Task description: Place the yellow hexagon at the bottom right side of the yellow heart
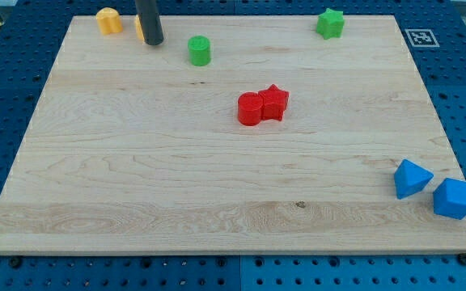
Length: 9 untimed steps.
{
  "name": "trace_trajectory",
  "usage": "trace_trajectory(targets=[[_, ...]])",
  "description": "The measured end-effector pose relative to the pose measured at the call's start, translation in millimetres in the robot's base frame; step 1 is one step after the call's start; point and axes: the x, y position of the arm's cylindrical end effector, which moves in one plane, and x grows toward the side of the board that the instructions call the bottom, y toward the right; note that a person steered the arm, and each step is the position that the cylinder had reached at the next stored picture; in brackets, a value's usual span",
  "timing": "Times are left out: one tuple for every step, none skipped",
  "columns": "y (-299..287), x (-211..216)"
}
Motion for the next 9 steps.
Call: trace_trajectory(targets=[[44,-1],[50,-11],[33,-23],[13,-31],[-1,-32],[-15,-32],[-18,-32],[-25,-34],[-40,-34]])
